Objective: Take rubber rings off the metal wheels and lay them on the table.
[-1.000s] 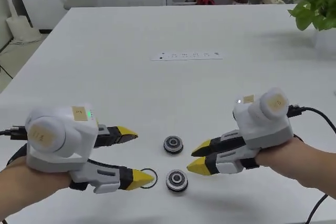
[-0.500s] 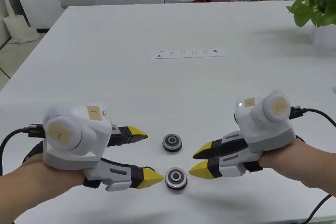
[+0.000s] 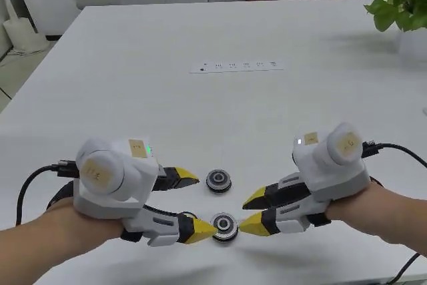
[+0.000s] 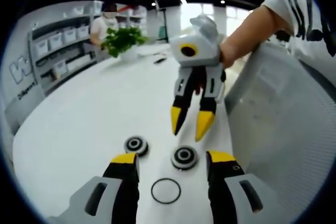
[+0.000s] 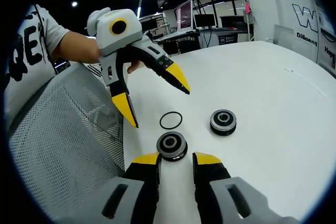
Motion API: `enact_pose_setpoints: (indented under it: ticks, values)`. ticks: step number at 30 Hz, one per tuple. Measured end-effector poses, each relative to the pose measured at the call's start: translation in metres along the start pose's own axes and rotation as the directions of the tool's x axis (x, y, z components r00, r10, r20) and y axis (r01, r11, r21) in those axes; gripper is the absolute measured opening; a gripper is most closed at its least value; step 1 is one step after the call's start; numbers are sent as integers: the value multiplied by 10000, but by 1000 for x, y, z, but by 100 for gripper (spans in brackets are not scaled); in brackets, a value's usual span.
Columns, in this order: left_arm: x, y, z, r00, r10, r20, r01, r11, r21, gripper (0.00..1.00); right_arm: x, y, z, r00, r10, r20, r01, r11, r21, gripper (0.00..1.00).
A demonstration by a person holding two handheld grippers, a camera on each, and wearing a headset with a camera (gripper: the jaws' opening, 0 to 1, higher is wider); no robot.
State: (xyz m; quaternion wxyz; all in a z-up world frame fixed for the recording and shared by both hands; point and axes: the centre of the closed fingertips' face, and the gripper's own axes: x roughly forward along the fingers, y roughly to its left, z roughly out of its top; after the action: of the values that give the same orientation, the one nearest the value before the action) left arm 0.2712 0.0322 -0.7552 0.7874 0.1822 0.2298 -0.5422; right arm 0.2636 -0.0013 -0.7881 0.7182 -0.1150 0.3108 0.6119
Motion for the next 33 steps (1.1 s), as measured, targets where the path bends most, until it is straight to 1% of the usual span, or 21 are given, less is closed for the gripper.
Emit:
enact_pose_setpoints:
  ticks: [7, 13, 22, 27, 33]
  values:
    - [8, -7, -5, 9993, -291, -225, 292, 9996, 63, 50, 4, 3, -4, 9998, 131, -175, -135, 9997, -221, 22]
    - [15, -11, -9, 9981, -488, -385, 491, 9988, 74, 48, 7, 2, -6, 9996, 154, -251, -162, 9994, -319, 22]
    - [22, -16, -13, 9953, -755, -600, 763, 9970, 118, 41, 12, 3, -9, 9992, 222, -342, -235, 9990, -377, 22]
    - [26, -18, -15, 9944, -849, -636, 856, 9963, 77, 39, 14, 4, -12, 9989, 247, -389, -261, 9990, -372, 22]
    - [29, -20, -17, 9924, -978, -743, 984, 9951, 39, 31, 15, 5, -13, 9989, 275, -381, -287, 9991, -317, 22]
